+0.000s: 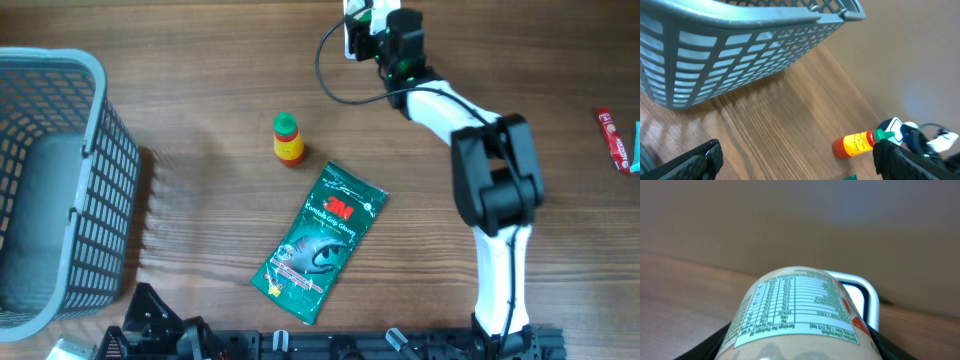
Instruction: Scan the item barcode
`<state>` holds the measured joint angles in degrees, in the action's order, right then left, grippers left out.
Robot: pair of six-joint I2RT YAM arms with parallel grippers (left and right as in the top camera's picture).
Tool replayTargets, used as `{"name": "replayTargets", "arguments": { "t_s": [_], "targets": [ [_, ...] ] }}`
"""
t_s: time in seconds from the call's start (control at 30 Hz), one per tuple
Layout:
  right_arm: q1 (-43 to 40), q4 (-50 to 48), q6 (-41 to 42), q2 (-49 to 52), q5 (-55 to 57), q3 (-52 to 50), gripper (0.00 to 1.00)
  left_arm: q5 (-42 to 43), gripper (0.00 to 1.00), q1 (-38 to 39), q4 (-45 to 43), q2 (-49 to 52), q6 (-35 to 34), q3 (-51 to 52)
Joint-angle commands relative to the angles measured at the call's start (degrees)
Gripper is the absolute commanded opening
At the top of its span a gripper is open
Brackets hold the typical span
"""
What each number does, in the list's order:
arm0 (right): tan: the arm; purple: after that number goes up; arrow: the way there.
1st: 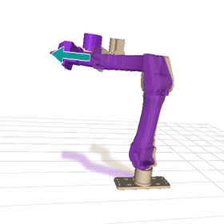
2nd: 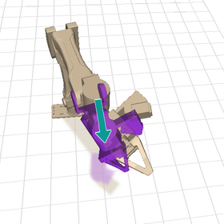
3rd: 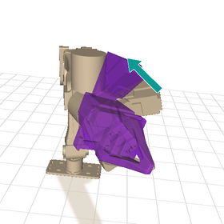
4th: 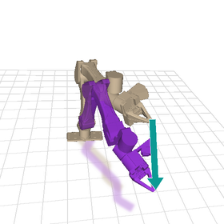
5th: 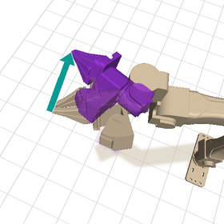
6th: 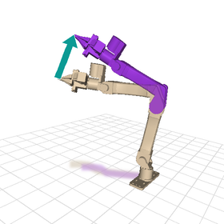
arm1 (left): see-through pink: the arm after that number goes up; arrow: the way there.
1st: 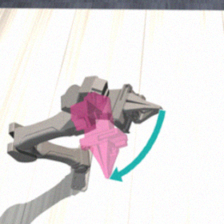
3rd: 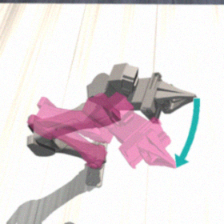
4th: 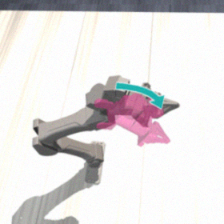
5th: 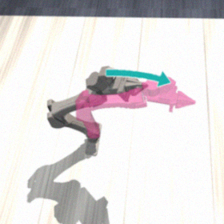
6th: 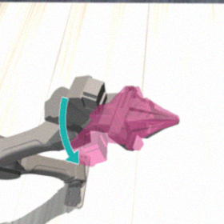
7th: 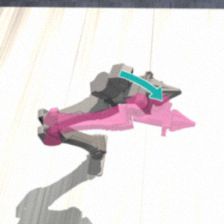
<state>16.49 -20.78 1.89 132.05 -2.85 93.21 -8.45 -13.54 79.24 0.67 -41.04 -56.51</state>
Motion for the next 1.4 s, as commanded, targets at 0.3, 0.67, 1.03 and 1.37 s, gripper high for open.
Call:
{"name": "replayTargets", "arguments": {
  "t_s": [0.3, 0.67, 1.03, 1.37],
  "targets": [
    [-39.8, 82.2, 13.6, -34.5, 11.0, -2.1, 0.55, 0.1, 1.00, 0.2, -0.3, -0.4, 0.0, 0.0],
    [-62.3, 59.3, 14.6, -21.7, 14.8, -16.8, 0.74, 0.1, 1.00, 0.2, -0.3, -0.4, 0.0, 0.0],
    [-62.3, 64.6, 23.6, -29.6, 5.2, 0.2, 1.00, 0.1, 1.00, 0.2, -0.3, -0.4, 0.0, 0.0],
    [-38.1, 93.2, 34.2, -57.5, -20.4, 3.2, 1.00, 0.1, 1.00, 0.2, -0.3, -0.4, 0.0, 0.0]
  ]
}}
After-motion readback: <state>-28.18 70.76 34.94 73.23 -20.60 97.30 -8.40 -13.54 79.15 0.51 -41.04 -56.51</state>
